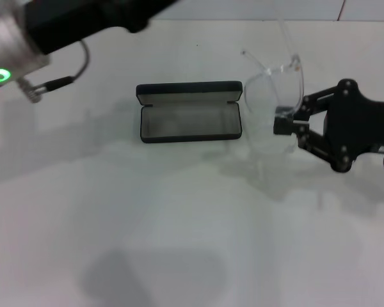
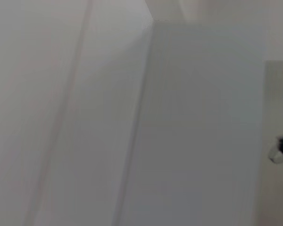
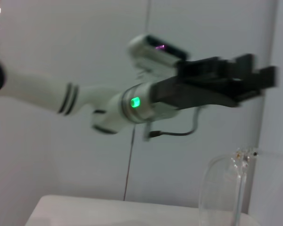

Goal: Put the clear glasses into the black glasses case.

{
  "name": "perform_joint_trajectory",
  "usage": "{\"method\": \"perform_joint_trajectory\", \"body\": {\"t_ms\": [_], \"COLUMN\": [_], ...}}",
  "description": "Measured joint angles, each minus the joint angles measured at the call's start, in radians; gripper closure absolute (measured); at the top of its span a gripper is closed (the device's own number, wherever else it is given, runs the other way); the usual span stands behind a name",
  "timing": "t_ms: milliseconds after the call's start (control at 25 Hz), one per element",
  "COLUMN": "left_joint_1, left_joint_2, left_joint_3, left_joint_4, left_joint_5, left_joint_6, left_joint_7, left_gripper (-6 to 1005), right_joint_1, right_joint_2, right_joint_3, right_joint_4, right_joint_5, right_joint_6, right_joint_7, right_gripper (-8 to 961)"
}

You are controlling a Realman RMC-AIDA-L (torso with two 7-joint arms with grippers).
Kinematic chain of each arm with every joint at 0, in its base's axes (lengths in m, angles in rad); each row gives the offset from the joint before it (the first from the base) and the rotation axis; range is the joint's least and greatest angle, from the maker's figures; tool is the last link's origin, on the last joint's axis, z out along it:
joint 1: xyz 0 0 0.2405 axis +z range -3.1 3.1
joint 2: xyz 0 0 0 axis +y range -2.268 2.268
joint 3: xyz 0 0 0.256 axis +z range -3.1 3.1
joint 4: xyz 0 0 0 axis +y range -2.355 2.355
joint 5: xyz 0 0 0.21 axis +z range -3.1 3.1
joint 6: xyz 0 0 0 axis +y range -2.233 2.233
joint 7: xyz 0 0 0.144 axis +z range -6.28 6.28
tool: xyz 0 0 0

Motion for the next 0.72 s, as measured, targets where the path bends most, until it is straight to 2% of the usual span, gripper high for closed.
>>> {"method": "perform_joint_trajectory", "body": {"t_ms": [240, 560, 720], "left_joint_1": [-0.112, -0.131, -0.125], "left_joint_2": [0.008, -0.003, -0.011], "left_joint_3": [0.005, 0.007, 0.007], "left_joint_4": [0.003, -0.006, -0.024], "left_joint_5": [0.165, 0.219, 0.223], "left_joint_6": [0.000, 0.000, 0.000], "left_joint_7": [-0.157, -0.179, -0.180], "left_gripper": [605, 916, 913], "right_joint_1": [-0.002, -0.001, 0.001], "right_joint_2": [0.001, -0.001, 0.000], "right_joint_3": [-0.034, -0.053, -0.054], "right_joint_4": [0.030, 0.022, 0.019], "right_joint_5": [0.000, -0.006, -0.006], "right_joint_6": [-0.001, -0.001, -0.009], "right_joint_7": [-0.094, -0.118, -0.119], "right_gripper": [859, 859, 858]}}
